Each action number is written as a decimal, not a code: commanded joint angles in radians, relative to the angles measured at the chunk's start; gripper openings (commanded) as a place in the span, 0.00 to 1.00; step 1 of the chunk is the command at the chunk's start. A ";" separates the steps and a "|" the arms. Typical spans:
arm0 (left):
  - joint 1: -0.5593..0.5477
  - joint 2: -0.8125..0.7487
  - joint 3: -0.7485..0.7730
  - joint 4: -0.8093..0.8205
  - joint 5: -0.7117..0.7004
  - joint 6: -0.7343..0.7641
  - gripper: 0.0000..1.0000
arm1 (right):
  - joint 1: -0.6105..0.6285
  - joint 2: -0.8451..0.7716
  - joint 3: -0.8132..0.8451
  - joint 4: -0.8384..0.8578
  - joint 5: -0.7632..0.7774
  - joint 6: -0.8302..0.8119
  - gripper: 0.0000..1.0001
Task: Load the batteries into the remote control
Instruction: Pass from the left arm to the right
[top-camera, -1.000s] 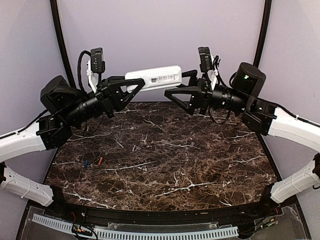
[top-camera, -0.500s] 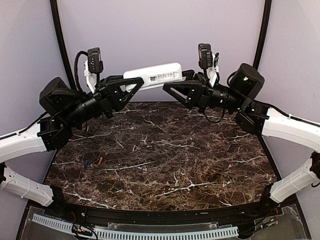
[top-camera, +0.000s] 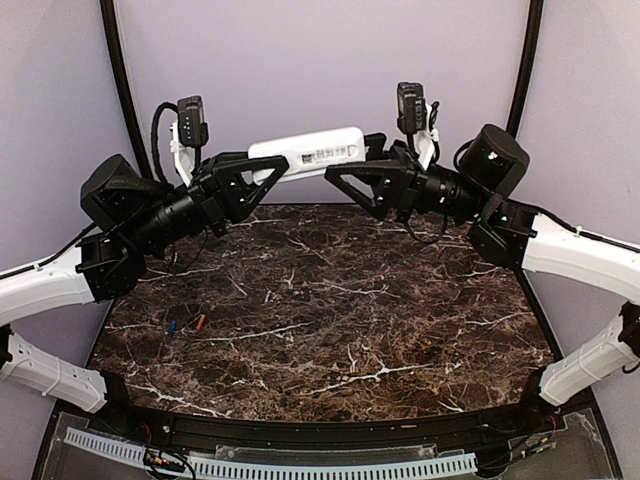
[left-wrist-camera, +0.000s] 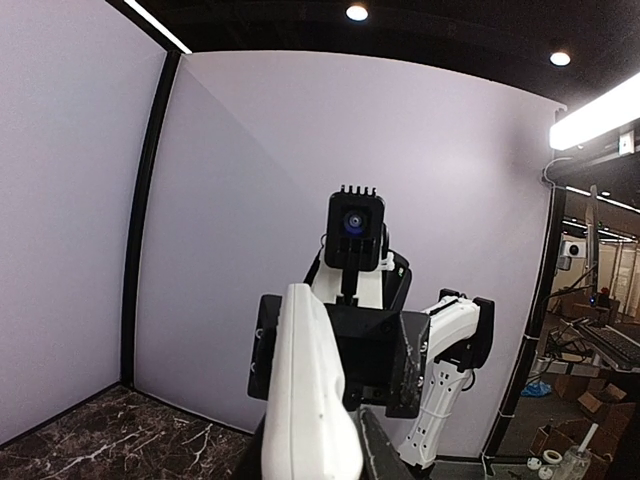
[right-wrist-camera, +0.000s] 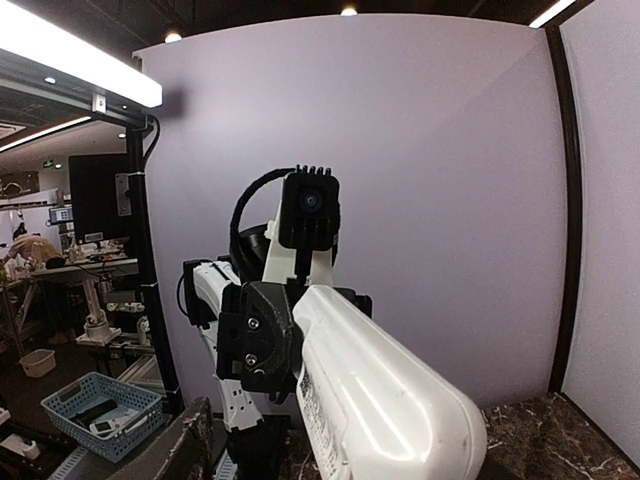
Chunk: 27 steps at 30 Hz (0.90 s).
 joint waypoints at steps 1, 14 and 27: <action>0.003 -0.006 -0.018 0.025 0.009 -0.004 0.00 | 0.007 0.016 0.035 0.030 0.020 0.005 0.59; 0.004 -0.036 -0.044 -0.040 -0.014 0.045 0.00 | 0.006 0.001 0.053 -0.039 -0.002 -0.021 0.03; -0.029 -0.158 0.068 -0.593 -0.292 0.770 0.80 | 0.000 -0.016 0.201 -0.646 0.226 0.041 0.00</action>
